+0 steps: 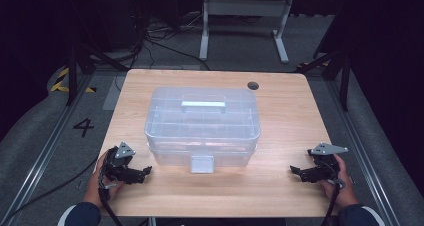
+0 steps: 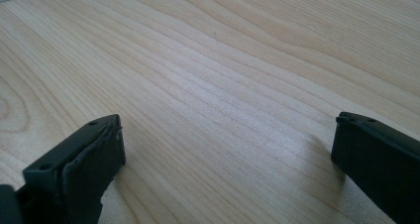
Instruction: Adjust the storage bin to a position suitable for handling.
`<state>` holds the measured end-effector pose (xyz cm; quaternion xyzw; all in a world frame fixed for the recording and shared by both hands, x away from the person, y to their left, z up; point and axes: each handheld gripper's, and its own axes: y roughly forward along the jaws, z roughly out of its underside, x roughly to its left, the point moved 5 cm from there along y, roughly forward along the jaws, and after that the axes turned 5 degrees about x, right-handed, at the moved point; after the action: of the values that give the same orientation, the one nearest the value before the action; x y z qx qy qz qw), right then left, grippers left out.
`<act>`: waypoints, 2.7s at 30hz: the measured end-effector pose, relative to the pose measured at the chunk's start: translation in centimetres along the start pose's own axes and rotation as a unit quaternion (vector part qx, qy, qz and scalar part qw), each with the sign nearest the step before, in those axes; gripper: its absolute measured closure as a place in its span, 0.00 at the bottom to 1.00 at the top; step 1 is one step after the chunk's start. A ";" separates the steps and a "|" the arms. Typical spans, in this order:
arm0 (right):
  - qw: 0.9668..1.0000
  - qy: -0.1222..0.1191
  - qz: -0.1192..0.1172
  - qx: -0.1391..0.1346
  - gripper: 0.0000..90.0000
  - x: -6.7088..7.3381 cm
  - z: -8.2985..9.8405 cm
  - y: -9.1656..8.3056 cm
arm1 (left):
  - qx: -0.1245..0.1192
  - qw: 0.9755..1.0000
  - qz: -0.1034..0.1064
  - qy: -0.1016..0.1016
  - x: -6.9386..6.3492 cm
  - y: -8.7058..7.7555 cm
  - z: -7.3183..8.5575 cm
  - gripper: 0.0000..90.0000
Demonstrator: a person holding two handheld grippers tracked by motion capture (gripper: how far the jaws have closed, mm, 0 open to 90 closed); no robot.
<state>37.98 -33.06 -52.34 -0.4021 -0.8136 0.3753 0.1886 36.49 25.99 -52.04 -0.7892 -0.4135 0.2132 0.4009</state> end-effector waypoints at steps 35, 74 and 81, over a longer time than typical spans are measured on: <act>0.998 -0.014 0.033 -0.047 0.28 0.5 -1.7 -1.6 | 0.002 1.000 0.014 0.023 0.2 -0.8 1.1 0.01; 0.990 -0.068 0.033 -0.116 0.32 2.2 -14.5 -5.9 | 0.000 1.000 0.012 0.016 0.2 -0.9 1.2 0.02; 0.987 -0.086 0.023 -0.134 0.32 3.2 -17.1 -6.3 | 0.000 1.000 0.012 0.016 0.2 -0.9 1.2 0.02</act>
<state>43.23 -25.15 -36.41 -0.4079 -0.8604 0.3007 0.0535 35.34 26.99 -52.01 -0.7976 -0.3974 0.2051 0.4047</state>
